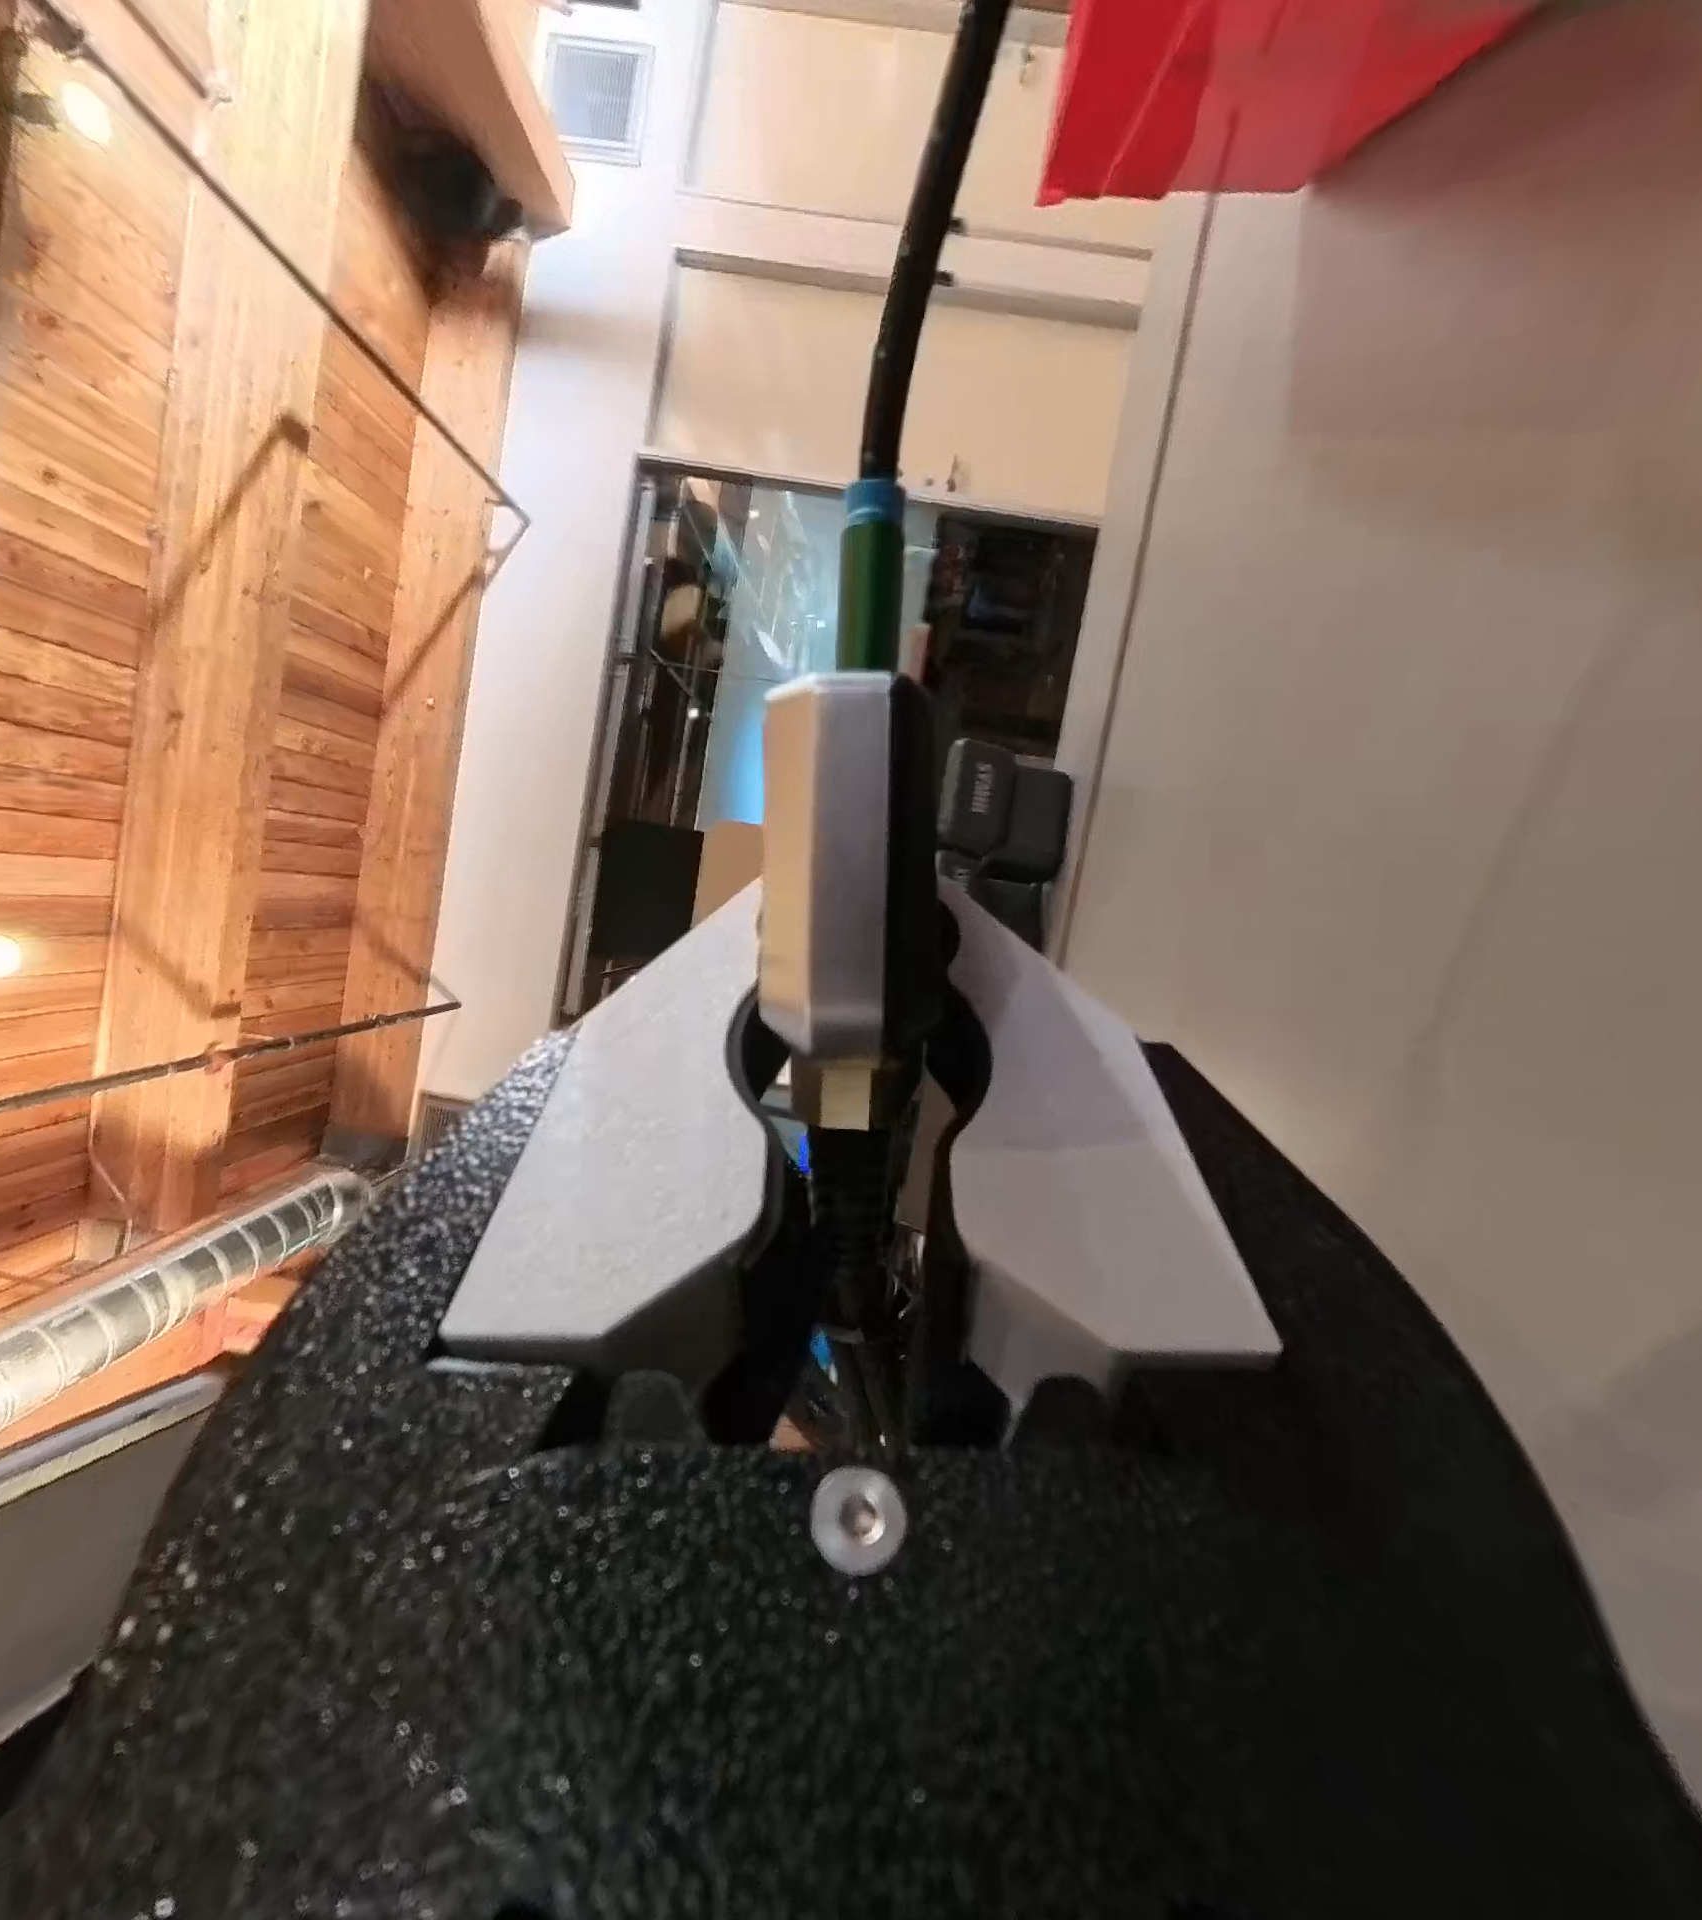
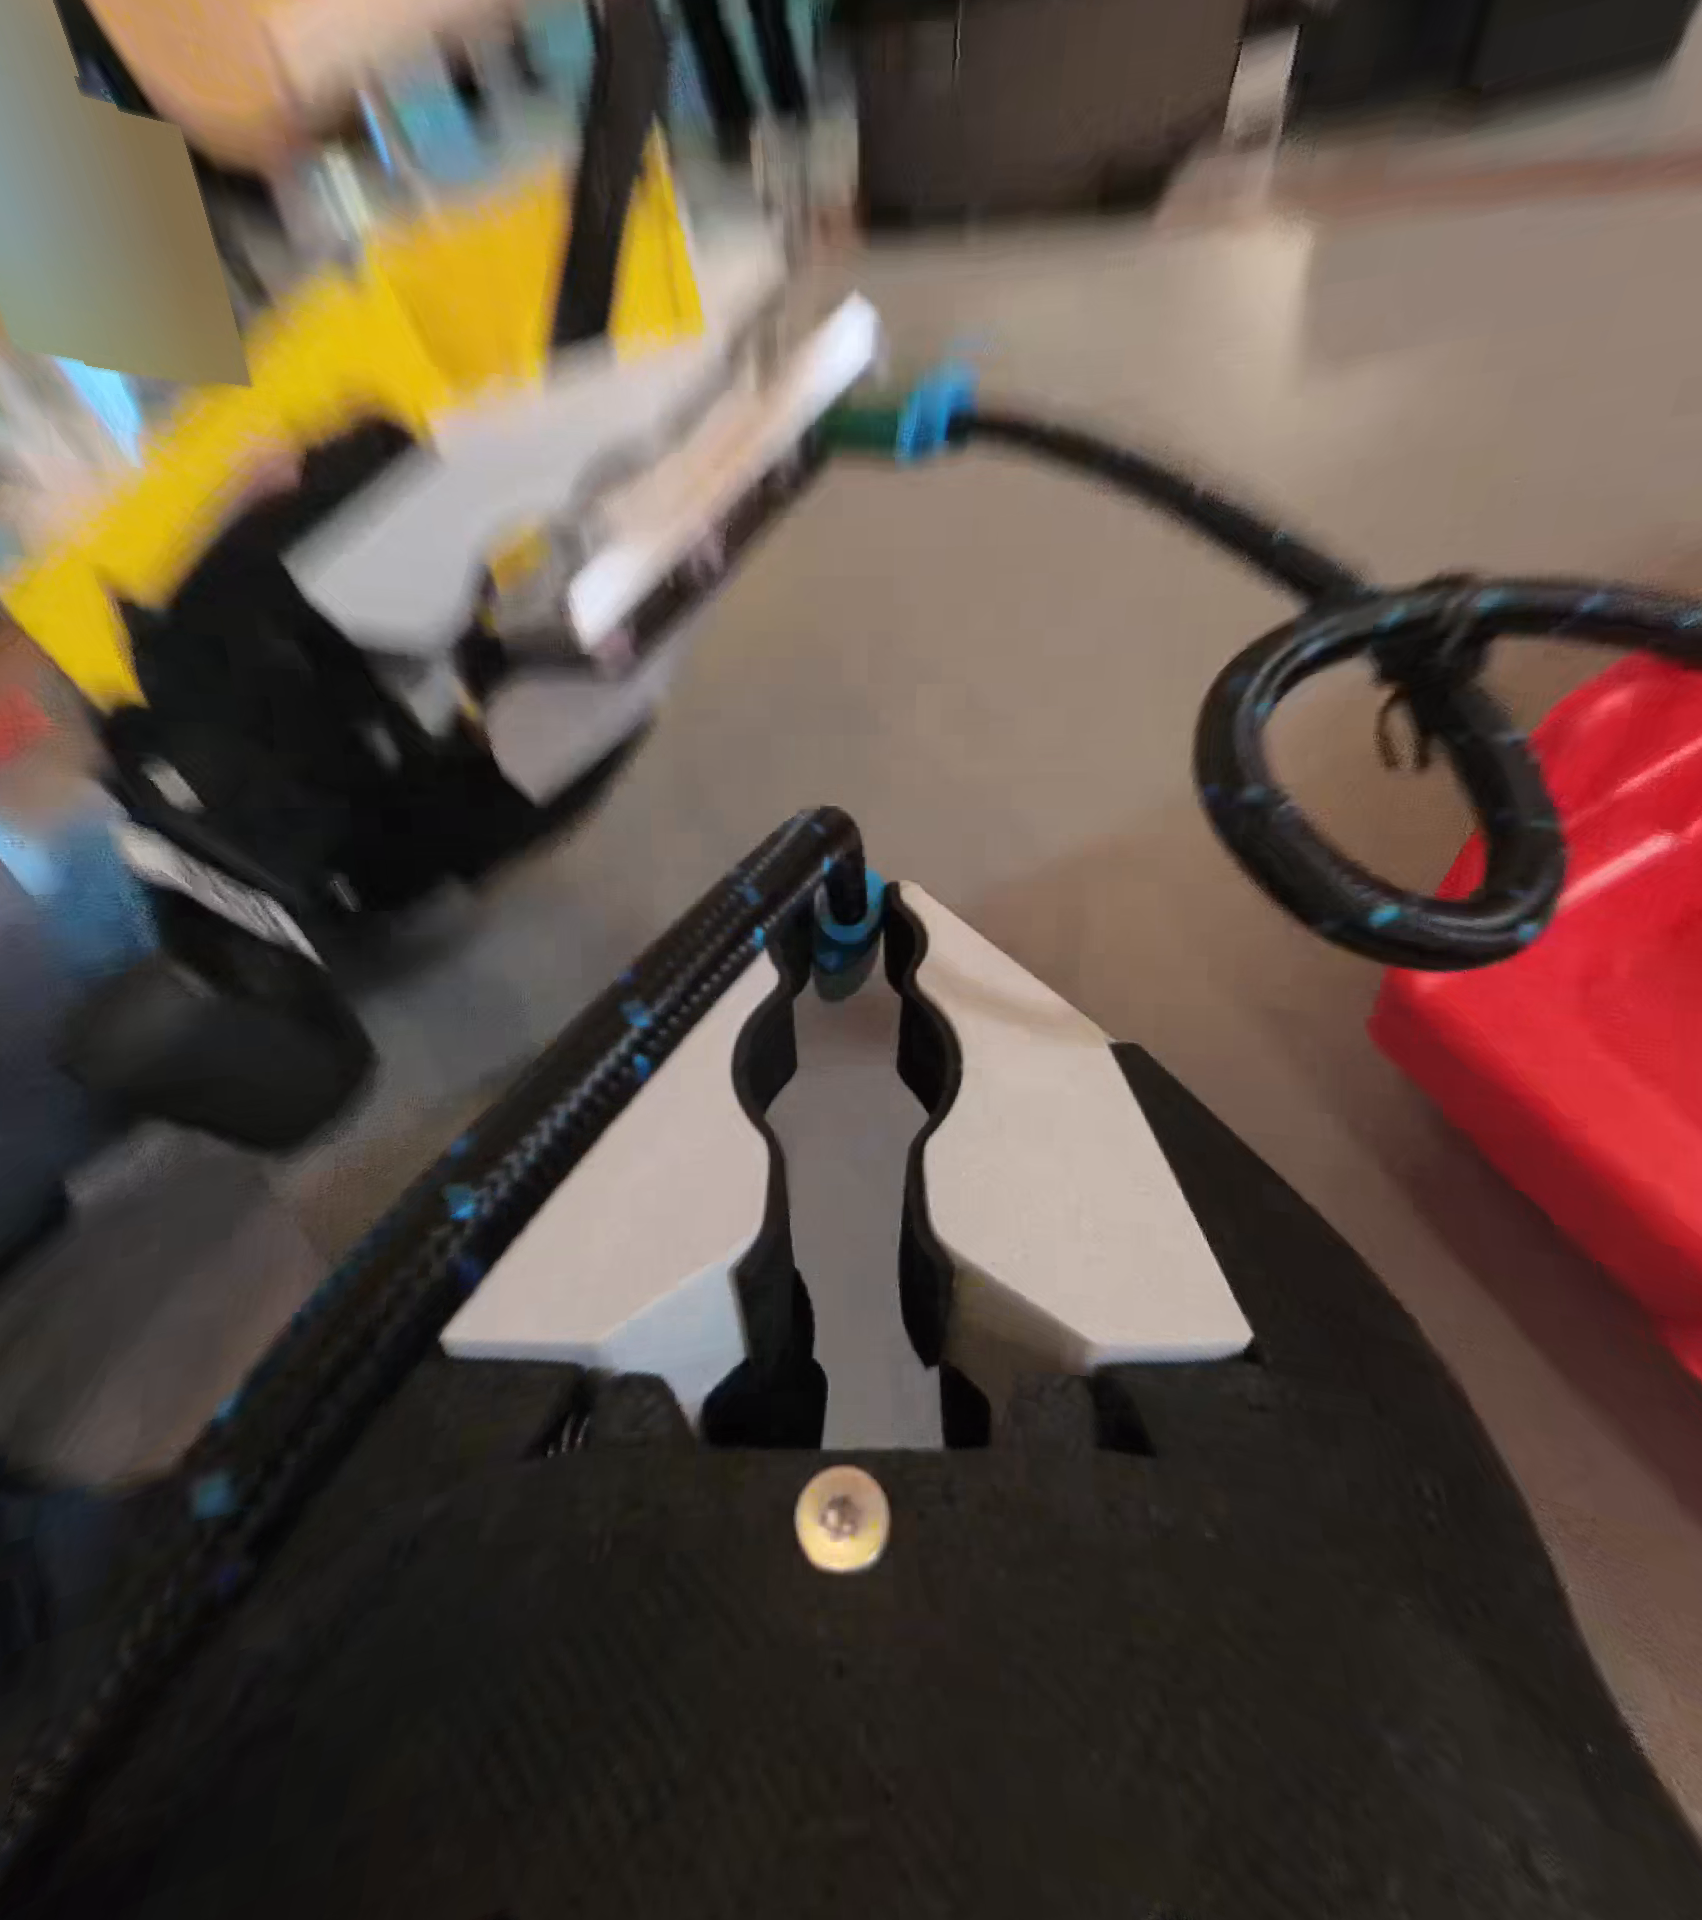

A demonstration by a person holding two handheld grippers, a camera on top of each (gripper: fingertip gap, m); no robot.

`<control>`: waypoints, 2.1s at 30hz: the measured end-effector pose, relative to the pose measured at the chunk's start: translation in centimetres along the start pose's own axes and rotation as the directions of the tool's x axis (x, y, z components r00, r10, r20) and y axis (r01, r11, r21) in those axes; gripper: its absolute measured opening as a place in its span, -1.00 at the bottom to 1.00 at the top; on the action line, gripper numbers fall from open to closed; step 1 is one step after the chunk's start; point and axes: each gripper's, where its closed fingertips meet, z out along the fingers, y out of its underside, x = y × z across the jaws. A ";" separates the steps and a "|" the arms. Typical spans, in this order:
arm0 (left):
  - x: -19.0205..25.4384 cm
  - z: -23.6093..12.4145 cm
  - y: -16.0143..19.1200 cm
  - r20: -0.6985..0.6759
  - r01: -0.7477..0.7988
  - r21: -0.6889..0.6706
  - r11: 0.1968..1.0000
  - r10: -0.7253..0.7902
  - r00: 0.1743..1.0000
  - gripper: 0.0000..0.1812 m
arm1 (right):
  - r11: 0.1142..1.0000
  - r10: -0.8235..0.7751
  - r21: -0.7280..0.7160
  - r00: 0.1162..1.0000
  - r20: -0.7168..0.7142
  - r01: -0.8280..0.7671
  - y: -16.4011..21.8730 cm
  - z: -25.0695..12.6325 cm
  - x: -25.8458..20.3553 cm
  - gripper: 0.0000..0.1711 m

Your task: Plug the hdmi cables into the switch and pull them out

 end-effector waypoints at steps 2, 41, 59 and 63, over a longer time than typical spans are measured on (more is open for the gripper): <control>-0.6 -0.2 -0.2 0.039 0.000 0.013 1.000 -0.001 0.999 -0.79 | 0.967 0.106 0.220 0.989 0.099 -0.126 -3.3 -0.8 -1.0 -0.87; -4.3 -2.1 -2.4 0.216 0.009 0.106 0.994 -0.032 0.976 -0.79 | 0.364 0.408 0.590 0.693 0.595 -0.721 -7.2 -1.7 -5.0 -0.87; -3.9 -1.9 -2.4 0.185 0.041 0.097 0.994 -0.059 0.981 -0.78 | 0.342 0.400 0.674 0.750 0.526 -0.655 -7.3 -1.9 -5.0 -0.88; -3.9 -1.9 -2.4 0.178 0.061 0.098 0.993 -0.078 0.981 -0.80 | 0.335 0.393 0.706 0.774 0.497 -0.624 -7.4 -1.9 -5.0 -0.87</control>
